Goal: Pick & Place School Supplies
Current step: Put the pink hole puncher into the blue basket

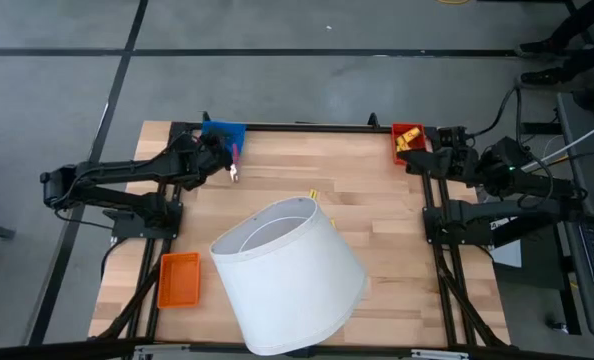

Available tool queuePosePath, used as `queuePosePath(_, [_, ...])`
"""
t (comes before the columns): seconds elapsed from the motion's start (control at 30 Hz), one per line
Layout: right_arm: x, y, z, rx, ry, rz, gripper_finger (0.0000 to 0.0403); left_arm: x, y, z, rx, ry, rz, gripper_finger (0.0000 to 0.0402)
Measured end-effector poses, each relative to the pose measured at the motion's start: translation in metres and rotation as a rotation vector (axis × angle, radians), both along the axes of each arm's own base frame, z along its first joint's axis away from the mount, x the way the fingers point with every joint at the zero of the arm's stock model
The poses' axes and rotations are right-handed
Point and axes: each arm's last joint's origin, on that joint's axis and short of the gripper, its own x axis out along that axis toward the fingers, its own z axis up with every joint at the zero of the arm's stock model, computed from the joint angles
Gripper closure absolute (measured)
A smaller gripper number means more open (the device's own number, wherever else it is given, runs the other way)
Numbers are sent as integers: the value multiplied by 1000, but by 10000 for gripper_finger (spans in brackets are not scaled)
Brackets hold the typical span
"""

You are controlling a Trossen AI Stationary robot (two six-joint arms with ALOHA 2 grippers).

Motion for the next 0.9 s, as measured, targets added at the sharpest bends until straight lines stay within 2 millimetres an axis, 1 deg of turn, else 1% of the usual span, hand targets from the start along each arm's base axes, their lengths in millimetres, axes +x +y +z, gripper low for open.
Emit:
queuePosePath(0.13, [0,3,1,-2,-11,2,190,9,-3,4,-20,95,-157,397])
queuePosePath(0.27, [-1,6,3,-21,-33,-8,190,15,-7,2,-94,239,-397,396])
queuePosePath(0.33, [-1,7,4,-22,-41,-11,190,17,-10,0,-136,272,-500,393])
queuePosePath(0.4, [0,9,3,-28,-37,-15,190,20,-13,-3,-167,291,-571,382])
queuePosePath(0.5, [2,11,3,-33,-35,-16,190,25,-17,-8,-202,316,-633,349])
queuePosePath(0.6, [5,13,3,-37,-39,-5,190,28,-19,-18,-268,316,-632,303])
queuePosePath(0.73, [9,17,3,-38,-38,7,190,30,-22,-34,-395,218,-503,242])
queuePosePath(0.83, [11,19,4,-39,-47,12,190,32,-23,-46,-453,156,-393,213])
queuePosePath(0.9, [12,21,4,-37,-48,13,190,33,-24,-53,-490,114,-318,204])
